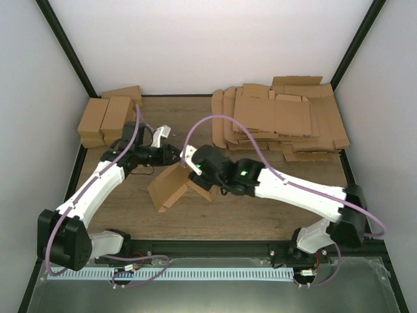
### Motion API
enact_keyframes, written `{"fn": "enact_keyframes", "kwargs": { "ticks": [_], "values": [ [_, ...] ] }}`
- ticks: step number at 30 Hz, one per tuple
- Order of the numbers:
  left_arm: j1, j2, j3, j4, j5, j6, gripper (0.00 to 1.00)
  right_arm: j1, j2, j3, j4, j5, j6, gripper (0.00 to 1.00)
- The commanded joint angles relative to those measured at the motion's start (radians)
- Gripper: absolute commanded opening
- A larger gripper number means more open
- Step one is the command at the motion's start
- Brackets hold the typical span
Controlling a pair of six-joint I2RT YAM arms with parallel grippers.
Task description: Fold the paper box
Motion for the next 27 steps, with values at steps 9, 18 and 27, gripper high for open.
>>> {"fn": "enact_keyframes", "kwargs": {
  "ticks": [9, 18, 27],
  "values": [
    [-0.005, -0.008, -0.013, -0.03, -0.022, 0.016, 0.32, 0.074, 0.135, -0.049, 0.03, 0.345, -0.099, 0.4],
    [-0.005, -0.002, -0.014, -0.023, -0.014, 0.018, 0.32, 0.082, 0.131, -0.133, 0.15, 0.393, -0.228, 0.4],
    [-0.005, 0.001, -0.014, -0.019, -0.01, 0.021, 0.32, 0.082, 0.122, -0.183, 0.313, 0.426, -0.393, 0.42]
  ]
}}
